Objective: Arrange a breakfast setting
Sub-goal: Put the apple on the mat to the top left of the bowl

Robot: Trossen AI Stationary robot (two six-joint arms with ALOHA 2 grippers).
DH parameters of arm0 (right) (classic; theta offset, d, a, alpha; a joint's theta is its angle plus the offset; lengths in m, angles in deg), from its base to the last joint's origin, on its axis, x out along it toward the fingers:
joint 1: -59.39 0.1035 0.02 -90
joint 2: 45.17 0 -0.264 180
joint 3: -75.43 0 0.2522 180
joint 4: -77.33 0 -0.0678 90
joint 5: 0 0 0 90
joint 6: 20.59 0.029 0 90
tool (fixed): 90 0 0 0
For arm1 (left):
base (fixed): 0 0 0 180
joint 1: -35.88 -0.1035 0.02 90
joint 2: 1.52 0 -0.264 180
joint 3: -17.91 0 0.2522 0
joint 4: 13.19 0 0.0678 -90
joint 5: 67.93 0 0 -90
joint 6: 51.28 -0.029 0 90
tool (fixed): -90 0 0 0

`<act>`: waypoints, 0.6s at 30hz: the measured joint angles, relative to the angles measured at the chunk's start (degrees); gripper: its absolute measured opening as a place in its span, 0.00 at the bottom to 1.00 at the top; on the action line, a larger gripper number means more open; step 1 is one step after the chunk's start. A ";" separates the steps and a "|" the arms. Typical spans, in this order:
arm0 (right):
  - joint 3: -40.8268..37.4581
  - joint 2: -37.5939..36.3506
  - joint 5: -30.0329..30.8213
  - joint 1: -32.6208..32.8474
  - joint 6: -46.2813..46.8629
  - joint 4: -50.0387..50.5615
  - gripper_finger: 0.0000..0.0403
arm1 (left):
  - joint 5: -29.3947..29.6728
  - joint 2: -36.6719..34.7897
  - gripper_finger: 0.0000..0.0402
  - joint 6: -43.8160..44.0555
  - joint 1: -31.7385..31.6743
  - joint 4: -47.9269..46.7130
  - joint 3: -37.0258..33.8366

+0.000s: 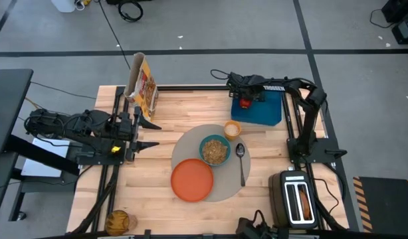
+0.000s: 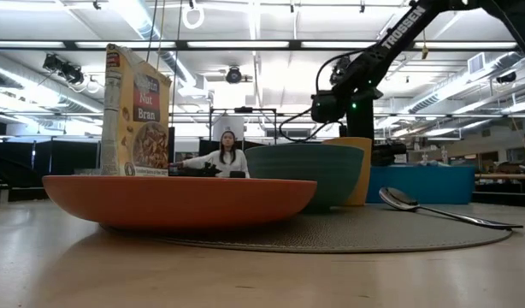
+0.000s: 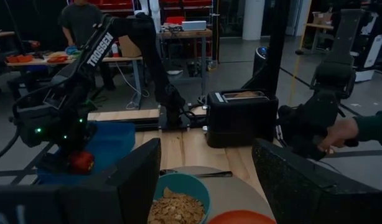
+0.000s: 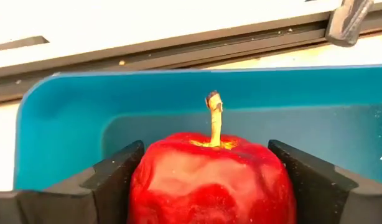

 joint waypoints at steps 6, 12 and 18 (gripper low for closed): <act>0.00 -3.11 3.93 2.49 -3.72 0.90 0.82 | 0.00 -0.39 0.65 -0.25 0.00 -0.46 0.00; 0.00 -10.03 13.93 8.43 -8.40 0.72 0.82 | 0.45 -3.18 0.65 -0.20 0.00 -5.79 3.05; 0.08 -14.53 21.33 18.66 -21.67 -10.36 0.82 | 0.68 -7.31 0.65 -0.14 0.00 -11.90 5.80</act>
